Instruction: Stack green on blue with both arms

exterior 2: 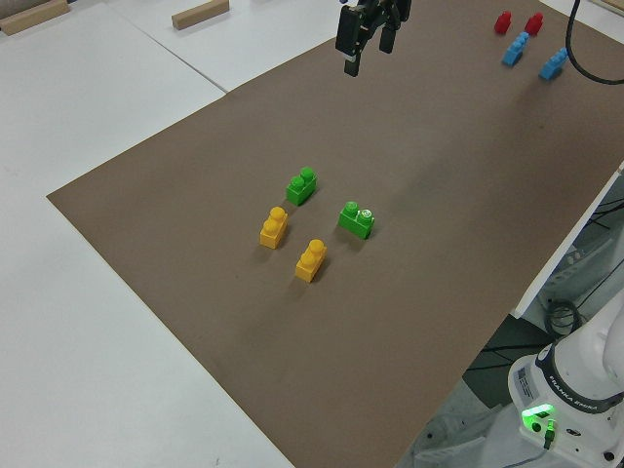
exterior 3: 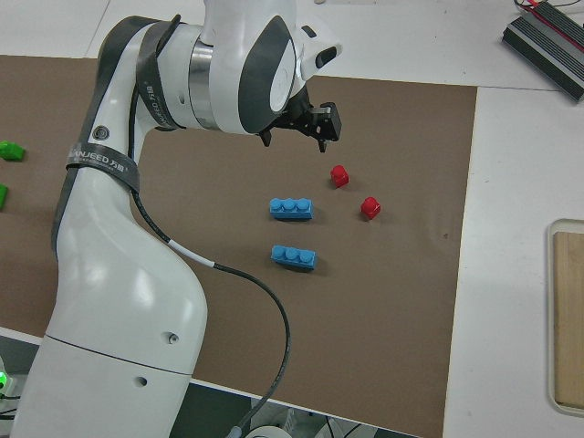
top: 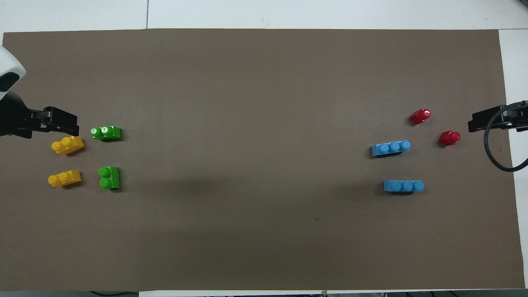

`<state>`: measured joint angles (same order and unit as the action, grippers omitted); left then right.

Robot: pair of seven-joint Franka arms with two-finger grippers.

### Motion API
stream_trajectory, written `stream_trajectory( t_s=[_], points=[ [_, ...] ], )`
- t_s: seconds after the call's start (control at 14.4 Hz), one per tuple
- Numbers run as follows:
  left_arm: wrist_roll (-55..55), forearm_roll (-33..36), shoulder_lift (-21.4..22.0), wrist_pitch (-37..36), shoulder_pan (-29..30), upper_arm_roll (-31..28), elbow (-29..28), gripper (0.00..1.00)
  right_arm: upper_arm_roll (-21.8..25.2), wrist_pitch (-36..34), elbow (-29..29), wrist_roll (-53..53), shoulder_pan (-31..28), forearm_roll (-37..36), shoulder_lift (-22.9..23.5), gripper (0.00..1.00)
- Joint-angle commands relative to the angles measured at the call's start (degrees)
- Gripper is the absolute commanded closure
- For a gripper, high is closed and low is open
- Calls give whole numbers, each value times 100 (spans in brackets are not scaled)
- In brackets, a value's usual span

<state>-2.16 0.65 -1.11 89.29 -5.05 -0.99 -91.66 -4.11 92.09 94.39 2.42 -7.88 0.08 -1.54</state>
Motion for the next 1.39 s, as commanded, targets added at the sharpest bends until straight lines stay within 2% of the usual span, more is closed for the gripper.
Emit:
stream_trajectory(
  t_s=[0.0, 1.11, 1.32],
  points=[
    [31, 40, 40, 36, -40, -42, 8, 0, -55, -59, 89, 92, -38, -61, -109, 0],
    [14, 40, 102, 106, -31, -50, -141, 0, -46, -50, 71, 118, -90, -34, -109, 0],
    [31, 40, 215, 395, 4, -51, -474, 0, -38, -42, 71, 101, -73, -34, -109, 0]
  ],
)
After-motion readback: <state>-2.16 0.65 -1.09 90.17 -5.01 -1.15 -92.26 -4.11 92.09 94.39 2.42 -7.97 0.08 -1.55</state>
